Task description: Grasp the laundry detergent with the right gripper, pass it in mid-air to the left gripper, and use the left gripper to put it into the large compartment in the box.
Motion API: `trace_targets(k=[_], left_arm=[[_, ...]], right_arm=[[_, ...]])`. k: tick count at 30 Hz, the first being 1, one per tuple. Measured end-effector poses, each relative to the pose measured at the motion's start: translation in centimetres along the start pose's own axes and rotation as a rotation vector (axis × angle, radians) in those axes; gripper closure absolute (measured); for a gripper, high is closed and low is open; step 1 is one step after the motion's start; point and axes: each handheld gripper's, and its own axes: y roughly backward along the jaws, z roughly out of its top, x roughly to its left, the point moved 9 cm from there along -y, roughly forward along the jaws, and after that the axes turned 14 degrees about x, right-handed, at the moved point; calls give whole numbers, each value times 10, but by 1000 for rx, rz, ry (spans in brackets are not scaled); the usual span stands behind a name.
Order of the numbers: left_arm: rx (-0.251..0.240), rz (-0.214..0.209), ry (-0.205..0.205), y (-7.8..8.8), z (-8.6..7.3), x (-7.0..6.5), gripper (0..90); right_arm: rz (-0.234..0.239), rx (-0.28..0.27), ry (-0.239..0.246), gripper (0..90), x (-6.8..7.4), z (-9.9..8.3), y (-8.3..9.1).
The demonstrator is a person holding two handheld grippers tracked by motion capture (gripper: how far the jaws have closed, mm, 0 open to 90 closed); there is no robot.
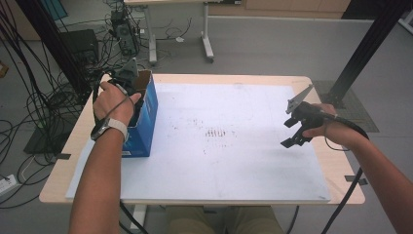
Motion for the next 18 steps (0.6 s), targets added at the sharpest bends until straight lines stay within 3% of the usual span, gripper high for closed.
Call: trace_targets(k=[18], left_arm=[[-4,5,0,0,0,0,371]], right_arm=[[-1,0,2,127,0,0,1]])
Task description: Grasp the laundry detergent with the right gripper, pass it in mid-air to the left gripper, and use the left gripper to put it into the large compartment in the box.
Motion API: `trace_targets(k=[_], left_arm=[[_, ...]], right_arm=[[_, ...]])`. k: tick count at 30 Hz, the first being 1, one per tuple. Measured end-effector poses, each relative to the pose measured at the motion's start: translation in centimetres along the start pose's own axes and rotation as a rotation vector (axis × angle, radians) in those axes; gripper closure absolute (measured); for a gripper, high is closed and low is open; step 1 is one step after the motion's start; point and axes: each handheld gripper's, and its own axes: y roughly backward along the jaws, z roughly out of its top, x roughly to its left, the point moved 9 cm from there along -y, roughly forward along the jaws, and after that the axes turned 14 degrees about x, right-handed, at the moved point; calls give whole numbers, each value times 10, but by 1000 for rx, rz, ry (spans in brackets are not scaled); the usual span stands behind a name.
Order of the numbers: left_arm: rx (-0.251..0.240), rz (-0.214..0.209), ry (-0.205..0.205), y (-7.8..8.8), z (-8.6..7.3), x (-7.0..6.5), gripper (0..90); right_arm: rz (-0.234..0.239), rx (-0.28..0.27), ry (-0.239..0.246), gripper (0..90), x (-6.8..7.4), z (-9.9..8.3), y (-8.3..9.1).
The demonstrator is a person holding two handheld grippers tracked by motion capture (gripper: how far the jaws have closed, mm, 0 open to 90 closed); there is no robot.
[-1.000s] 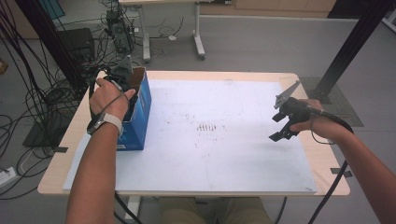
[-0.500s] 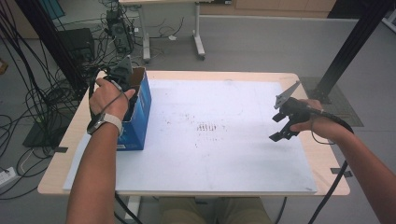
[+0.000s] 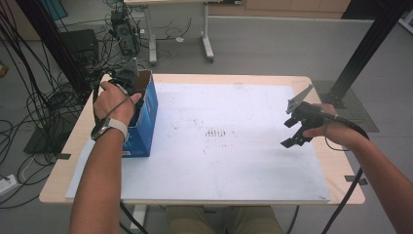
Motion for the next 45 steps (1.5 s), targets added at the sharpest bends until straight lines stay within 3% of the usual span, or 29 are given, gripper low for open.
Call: trace_targets(k=[45], left_arm=[[-7,9,-1,0,-1,2,372]], right_arm=[[5,1,0,126,2,1,-1]])
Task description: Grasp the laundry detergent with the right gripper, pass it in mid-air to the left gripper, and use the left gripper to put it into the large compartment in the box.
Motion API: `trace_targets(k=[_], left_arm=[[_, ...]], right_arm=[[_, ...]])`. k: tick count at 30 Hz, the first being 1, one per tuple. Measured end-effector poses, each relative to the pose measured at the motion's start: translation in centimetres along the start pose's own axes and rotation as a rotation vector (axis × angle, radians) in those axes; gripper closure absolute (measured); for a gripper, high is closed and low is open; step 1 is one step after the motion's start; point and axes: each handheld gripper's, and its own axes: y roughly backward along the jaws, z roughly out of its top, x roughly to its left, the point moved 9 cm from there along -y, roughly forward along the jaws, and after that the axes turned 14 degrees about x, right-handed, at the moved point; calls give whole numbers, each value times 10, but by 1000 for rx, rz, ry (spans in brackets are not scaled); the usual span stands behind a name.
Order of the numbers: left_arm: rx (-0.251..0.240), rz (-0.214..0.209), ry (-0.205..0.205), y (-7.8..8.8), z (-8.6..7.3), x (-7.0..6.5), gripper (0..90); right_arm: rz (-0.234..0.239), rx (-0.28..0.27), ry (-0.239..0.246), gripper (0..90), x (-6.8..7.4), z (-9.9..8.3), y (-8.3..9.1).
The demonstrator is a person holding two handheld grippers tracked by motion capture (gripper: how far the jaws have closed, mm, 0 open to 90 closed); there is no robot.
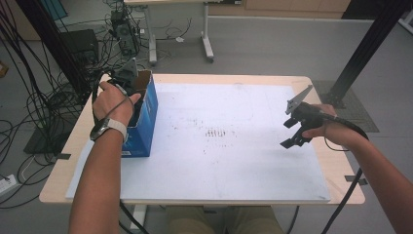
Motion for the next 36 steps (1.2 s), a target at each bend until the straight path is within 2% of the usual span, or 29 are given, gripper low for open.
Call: trace_targets(k=[22,31,36], left_arm=[[-1,16,-5,-1,0,2,353],[-16,22,-25,-3,0,3,266],[-10,19,-33,-2,0,2,260]], right_arm=[[-1,3,4,124,0,0,-1],[-1,2,4,124,1,0,0],[-1,-1,2,123,1,-1,0]])
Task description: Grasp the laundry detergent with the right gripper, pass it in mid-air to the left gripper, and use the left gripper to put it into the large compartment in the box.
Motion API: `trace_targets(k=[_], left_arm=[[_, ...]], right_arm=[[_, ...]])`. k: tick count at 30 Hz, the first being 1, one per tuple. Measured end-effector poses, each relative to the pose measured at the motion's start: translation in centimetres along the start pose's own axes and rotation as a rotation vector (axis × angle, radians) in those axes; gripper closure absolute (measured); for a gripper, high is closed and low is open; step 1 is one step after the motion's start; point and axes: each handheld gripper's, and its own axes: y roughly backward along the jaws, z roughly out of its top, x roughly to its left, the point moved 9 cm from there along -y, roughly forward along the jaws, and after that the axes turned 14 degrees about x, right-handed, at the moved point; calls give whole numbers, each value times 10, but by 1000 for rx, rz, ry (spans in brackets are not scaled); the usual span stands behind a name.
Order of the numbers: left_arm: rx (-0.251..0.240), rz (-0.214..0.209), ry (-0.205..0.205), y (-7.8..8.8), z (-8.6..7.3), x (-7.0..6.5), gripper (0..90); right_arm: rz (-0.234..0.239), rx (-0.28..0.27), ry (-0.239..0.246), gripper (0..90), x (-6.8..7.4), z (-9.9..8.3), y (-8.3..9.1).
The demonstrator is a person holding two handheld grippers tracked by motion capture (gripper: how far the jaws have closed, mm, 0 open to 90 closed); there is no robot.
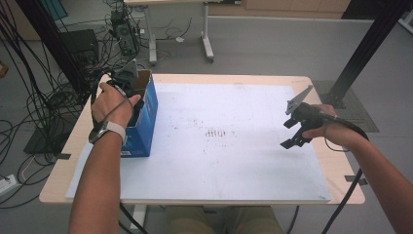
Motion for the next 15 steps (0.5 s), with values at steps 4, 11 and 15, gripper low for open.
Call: trace_targets(k=[4,11,15], left_arm=[[-5,-4,1,0,0,1,259],[-22,-21,2,4,-1,1,250],[-48,-43,10,9,-4,3,223]], right_arm=[[-2,3,-2,123,0,-1,1],[-4,2,-2,123,0,-2,2],[-2,5,1,123,1,-1,1]])
